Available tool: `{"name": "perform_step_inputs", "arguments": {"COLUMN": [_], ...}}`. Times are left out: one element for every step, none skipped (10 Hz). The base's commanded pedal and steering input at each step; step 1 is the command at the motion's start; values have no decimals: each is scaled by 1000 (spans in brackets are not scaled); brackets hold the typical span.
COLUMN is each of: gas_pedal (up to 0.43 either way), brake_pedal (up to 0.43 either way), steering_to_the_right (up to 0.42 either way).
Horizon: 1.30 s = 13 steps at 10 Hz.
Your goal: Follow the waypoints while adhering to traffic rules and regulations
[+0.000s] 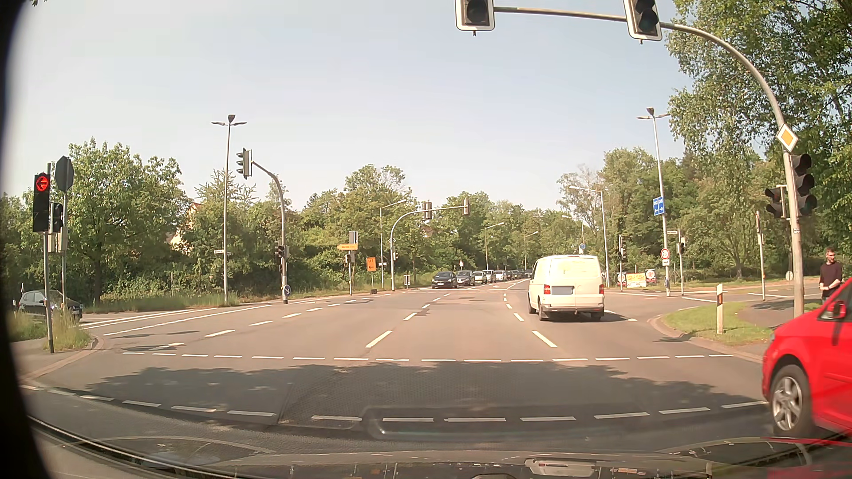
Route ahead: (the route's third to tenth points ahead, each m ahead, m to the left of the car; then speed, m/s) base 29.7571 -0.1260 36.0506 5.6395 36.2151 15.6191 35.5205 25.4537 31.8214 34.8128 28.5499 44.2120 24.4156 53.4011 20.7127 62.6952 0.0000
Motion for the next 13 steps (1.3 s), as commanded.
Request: {"name": "perform_step_inputs", "arguments": {"gas_pedal": [0, 0, 0, 0, 0, 0, 0, 0, 0, 0, 0, 0, 0], "brake_pedal": [226, 226, 226, 226, 232, 226, 226, 226, 226, 226, 226, 226, 226], "steering_to_the_right": [-3, -3, -3, -3, -3, -3, -3, -3, -3, -3, -3, -3, -3]}}
